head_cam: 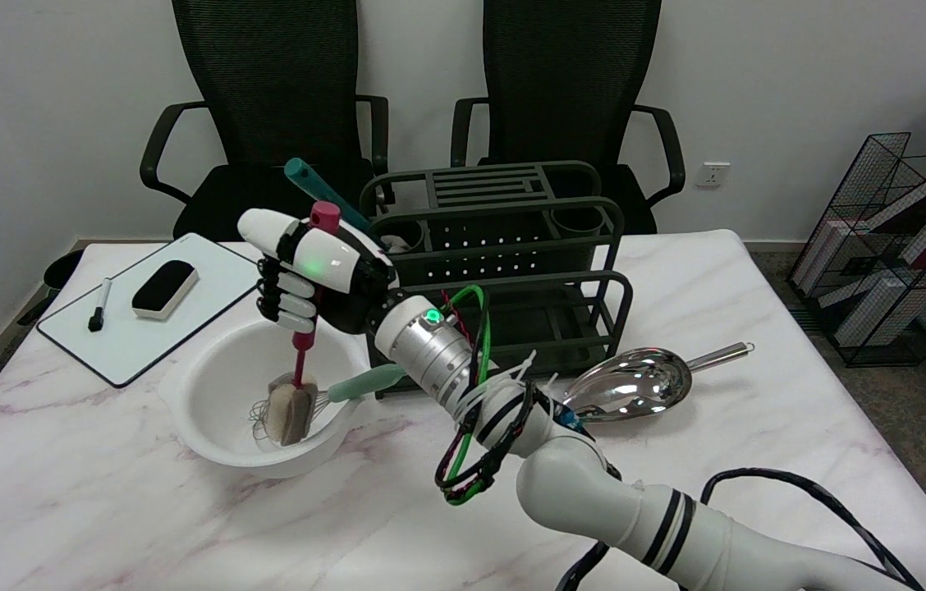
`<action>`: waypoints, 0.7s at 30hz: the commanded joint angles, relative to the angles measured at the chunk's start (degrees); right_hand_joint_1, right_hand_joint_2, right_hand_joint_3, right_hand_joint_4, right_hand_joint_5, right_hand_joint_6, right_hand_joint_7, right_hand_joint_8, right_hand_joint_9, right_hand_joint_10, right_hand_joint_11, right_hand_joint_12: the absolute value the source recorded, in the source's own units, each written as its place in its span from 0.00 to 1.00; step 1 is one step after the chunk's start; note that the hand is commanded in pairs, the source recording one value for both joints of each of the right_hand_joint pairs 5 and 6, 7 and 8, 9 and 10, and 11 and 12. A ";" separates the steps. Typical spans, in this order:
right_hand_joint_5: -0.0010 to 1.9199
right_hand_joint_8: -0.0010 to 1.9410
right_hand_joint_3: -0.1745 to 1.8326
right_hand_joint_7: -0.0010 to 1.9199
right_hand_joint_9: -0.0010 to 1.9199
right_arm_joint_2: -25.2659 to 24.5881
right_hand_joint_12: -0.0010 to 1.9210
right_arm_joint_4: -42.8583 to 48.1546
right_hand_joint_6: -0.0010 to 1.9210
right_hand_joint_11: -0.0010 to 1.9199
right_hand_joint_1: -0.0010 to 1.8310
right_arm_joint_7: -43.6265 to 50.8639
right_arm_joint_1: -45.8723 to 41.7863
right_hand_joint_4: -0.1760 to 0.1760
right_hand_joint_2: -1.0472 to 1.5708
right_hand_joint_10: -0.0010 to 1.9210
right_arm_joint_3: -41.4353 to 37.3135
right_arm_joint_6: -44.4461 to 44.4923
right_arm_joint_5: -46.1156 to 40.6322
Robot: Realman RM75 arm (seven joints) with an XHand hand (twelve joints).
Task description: Place the pink sponge bottle brush into the mixing bowl.
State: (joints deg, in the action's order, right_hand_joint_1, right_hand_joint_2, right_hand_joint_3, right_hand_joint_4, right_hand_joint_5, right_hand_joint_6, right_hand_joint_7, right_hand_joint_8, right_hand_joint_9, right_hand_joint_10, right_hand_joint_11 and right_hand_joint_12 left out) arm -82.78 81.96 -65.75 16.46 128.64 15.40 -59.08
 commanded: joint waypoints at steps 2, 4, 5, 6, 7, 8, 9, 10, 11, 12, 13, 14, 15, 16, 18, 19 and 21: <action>1.00 0.99 0.41 1.00 1.00 0.18 0.98 -1.02 1.00 0.98 0.47 -0.76 -1.41 0.50 1.00 1.00 0.02 0.54 4.28; 1.00 0.99 0.41 1.00 1.00 0.18 0.97 -1.12 1.00 0.97 0.47 -0.55 -1.03 0.50 1.00 1.00 0.02 0.56 4.28; 1.00 0.99 0.41 1.00 1.00 0.18 0.97 -1.12 1.00 0.97 0.47 -0.41 -0.87 0.50 1.00 1.00 0.08 0.56 4.28; 1.00 0.99 0.41 1.00 1.00 0.18 0.97 -1.19 1.00 0.97 0.48 -0.36 -0.77 0.50 1.00 1.00 0.16 0.56 4.28; 1.00 0.99 0.41 1.00 1.00 0.18 0.96 -1.21 1.00 0.96 0.48 -0.36 -0.74 0.50 1.00 1.00 0.18 0.56 4.28; 1.00 0.99 0.41 1.00 1.00 0.18 0.95 -1.21 1.00 0.95 0.47 -0.36 -0.74 0.50 1.00 1.00 0.18 0.56 4.28; 1.00 0.99 0.41 1.00 1.00 0.18 0.93 -1.10 1.00 0.93 0.47 -0.36 -0.74 0.50 1.00 1.00 0.18 0.62 4.34; 1.00 0.99 0.41 1.00 0.98 0.18 0.90 -1.05 1.00 0.90 0.46 -0.36 -0.80 0.50 1.00 0.98 0.18 0.64 4.42; 0.98 0.99 0.40 1.00 0.95 0.24 0.87 -0.99 0.98 0.87 0.44 -0.36 -0.88 0.50 1.00 0.95 0.18 0.94 4.56; 0.93 0.98 0.41 0.99 0.93 0.26 0.85 -0.97 0.93 0.85 0.43 -0.36 -0.97 0.50 1.00 0.93 0.18 1.66 5.16; 0.84 0.94 0.43 0.95 0.91 0.26 0.83 -1.03 0.84 0.83 0.43 -0.36 -1.04 0.50 0.98 0.91 0.18 2.14 5.62; 0.76 0.91 0.47 0.92 0.89 0.26 0.81 -1.05 0.76 0.81 0.45 -0.66 -1.12 0.50 0.90 0.89 0.18 2.78 6.44; 0.67 0.85 0.54 0.86 0.85 0.26 0.78 -1.05 0.67 0.79 0.47 -0.76 -1.21 0.50 0.79 0.85 0.18 3.32 7.17; 0.59 0.80 0.60 0.80 0.79 0.26 0.75 -1.05 0.59 0.75 0.50 -0.76 -1.22 0.50 0.70 0.79 0.18 3.67 7.38; 0.47 0.71 0.68 0.72 0.72 0.26 0.68 -1.05 0.47 0.68 0.54 -0.84 -1.36 0.50 0.58 0.72 0.18 4.34 7.86; 0.44 0.69 0.69 0.70 0.69 0.32 0.66 -1.05 0.44 0.66 0.55 -0.84 -1.38 0.50 0.56 0.69 0.18 4.45 7.88; 0.38 0.63 0.70 0.64 0.60 0.40 0.62 -0.99 0.38 0.62 0.56 -0.84 -1.60 0.50 0.51 0.60 0.18 4.83 7.88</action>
State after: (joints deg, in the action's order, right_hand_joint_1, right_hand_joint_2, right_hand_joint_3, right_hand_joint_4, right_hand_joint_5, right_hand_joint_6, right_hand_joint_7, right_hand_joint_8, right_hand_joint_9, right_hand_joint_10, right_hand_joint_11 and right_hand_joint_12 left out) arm -82.62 81.08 -66.20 15.59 128.76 16.93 -54.53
